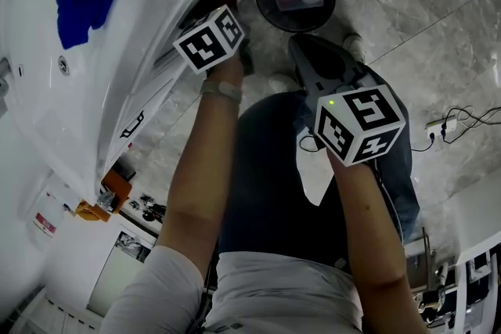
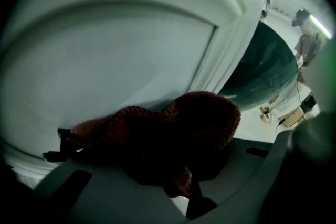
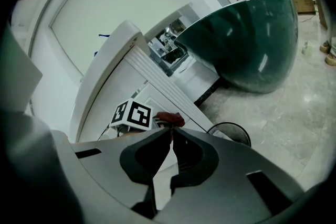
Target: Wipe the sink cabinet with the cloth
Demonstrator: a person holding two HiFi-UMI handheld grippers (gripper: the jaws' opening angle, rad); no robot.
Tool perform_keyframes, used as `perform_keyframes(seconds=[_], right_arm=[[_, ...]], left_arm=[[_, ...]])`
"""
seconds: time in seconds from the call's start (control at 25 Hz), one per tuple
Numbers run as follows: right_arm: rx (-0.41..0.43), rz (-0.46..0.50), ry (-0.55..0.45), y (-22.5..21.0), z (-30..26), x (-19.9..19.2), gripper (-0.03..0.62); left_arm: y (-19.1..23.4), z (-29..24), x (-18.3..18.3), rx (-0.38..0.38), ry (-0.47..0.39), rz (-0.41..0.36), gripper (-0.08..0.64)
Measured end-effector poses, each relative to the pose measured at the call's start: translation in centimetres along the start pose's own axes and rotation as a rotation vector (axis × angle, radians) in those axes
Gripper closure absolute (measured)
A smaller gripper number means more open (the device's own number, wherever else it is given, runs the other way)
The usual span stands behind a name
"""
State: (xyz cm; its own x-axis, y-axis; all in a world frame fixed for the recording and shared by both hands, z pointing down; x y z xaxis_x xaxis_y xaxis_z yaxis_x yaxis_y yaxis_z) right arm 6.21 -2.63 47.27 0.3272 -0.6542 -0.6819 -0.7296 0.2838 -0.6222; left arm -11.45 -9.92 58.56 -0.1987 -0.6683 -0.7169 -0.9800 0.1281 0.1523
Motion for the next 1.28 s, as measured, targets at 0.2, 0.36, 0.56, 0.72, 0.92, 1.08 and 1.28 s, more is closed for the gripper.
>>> perform_keyframes(seconds=[0.2, 0.36, 0.56, 0.72, 0.92, 1.08, 1.28], right_arm=[[0.011, -0.006, -0.016, 0.2, -0.5, 0.6, 0.561], [0.014, -0.007, -0.009, 0.2, -0.5, 0.4, 0.561], [0.002, -0.009, -0.014, -0.4, -0.3, 0.6, 0.56], [0.001, -0.006, -0.018, -0.7, -0.4, 0.8, 0.56], [-0.001, 0.001, -0.018, -0.7, -0.4, 1.0, 0.561], [0.007, 0.014, 0.007, -0.2, -0.5, 0.5, 0.56], [0.001, 0.03, 0.027, -0.3, -0.3, 0.7, 0.561]], left_arm=[[-0.4, -0.5, -0.7, -0.013, 0.016, 0.049, 0.494], [-0.2, -1.8, -2.1, 0.006, 0.065, 0.141, 0.494], [-0.1, -3.4, -3.4, 0.013, 0.1, 0.175, 0.494], [-0.5, -3.7, -3.4, 0.003, 0.104, 0.192, 0.494], [-1.1, -3.1, -2.5, -0.017, 0.096, 0.214, 0.494], [-1.2, -2.2, -1.4, -0.027, 0.093, 0.242, 0.494], [-1.3, -0.3, 0.7, -0.036, 0.048, 0.271, 0.494]])
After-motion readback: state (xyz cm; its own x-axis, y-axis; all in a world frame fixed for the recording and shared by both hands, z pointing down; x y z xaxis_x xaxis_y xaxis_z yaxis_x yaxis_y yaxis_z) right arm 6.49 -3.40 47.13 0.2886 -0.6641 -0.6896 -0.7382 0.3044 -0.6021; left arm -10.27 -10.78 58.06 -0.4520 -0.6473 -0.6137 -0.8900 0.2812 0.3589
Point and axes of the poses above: the fingertips, and each gripper's own axes: z backward along the fingers, y to its left, x out of its top, the point moved 3 cm from there along z, backward along the fingers, and after that the axes turned 15 degrees about -y, right-handed, at the moved point
